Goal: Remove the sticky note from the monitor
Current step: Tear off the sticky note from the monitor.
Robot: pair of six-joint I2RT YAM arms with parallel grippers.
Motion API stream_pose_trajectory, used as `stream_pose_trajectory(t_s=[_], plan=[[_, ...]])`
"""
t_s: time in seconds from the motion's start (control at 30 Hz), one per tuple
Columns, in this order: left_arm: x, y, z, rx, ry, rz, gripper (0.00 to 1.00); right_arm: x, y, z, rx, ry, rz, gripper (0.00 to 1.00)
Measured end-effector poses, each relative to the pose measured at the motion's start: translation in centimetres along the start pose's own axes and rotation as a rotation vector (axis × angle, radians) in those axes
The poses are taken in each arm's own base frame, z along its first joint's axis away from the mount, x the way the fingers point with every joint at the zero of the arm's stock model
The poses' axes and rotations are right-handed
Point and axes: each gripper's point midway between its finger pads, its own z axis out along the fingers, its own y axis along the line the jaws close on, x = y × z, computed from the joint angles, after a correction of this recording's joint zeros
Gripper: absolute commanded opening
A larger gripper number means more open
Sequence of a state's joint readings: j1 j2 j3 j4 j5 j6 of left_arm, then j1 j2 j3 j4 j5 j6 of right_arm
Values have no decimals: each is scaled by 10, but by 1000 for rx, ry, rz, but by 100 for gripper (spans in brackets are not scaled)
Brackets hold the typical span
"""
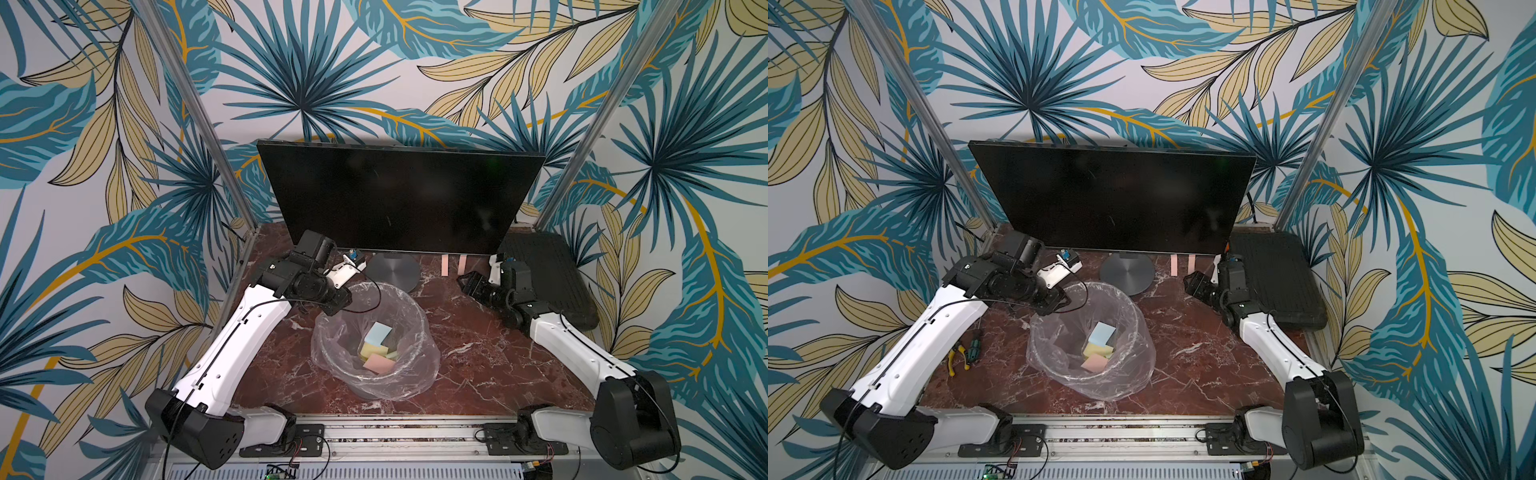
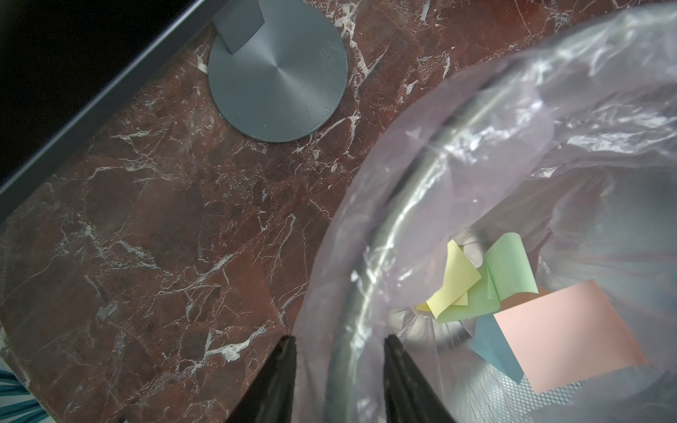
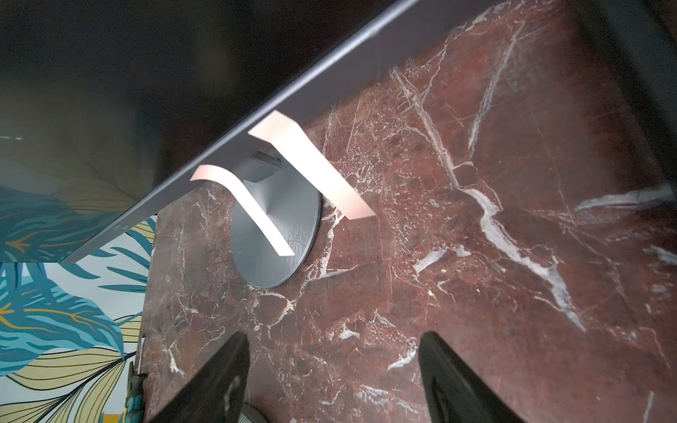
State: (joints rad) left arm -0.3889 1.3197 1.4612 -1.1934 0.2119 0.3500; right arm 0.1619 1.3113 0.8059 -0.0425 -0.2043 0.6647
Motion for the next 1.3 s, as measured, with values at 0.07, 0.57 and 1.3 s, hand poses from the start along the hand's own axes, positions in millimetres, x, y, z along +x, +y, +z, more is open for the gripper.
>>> stream_pose_trajectory(t_s=[0.07, 0.57, 1.3], plan=[[0, 0, 0, 1, -1, 0, 43, -3, -1, 6, 5, -7, -19, 74], [0, -1, 0, 6, -1, -2, 44, -26, -3, 30, 58, -121, -165, 72], [0, -1, 2, 11, 3, -3, 44, -28, -8, 56, 82, -167, -249, 63]])
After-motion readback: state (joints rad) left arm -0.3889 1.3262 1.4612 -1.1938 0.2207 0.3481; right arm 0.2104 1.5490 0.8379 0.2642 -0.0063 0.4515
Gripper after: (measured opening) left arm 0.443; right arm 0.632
